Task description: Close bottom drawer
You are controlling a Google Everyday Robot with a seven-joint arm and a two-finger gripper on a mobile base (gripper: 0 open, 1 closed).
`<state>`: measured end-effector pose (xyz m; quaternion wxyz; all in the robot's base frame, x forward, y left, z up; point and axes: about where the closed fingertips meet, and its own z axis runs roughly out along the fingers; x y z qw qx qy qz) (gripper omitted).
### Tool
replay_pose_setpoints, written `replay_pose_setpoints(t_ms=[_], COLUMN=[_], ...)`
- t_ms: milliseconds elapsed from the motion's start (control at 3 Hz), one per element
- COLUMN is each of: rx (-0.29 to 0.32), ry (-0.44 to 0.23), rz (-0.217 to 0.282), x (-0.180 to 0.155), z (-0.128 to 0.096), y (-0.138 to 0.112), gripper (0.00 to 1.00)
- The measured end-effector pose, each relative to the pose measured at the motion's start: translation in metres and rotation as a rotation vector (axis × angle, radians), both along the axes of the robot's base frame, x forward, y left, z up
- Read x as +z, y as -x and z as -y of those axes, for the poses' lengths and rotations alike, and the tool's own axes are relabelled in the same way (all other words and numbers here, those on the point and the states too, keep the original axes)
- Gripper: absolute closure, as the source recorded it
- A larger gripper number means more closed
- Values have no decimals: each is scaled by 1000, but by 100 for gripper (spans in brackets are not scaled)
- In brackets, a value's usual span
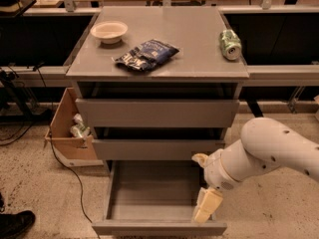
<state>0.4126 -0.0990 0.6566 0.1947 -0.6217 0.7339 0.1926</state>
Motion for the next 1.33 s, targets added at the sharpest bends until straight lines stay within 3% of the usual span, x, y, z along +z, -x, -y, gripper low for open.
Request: replay_pose_setpoints(t_ms=[333,667,1333], rx=[-4,-11,-6], ry=[-60,-117,-181], rz=[-39,-65,-96], x=[-46,-102,-187], z=[-11,-30,-71], y=[14,12,-8], gripper=[0,0,0])
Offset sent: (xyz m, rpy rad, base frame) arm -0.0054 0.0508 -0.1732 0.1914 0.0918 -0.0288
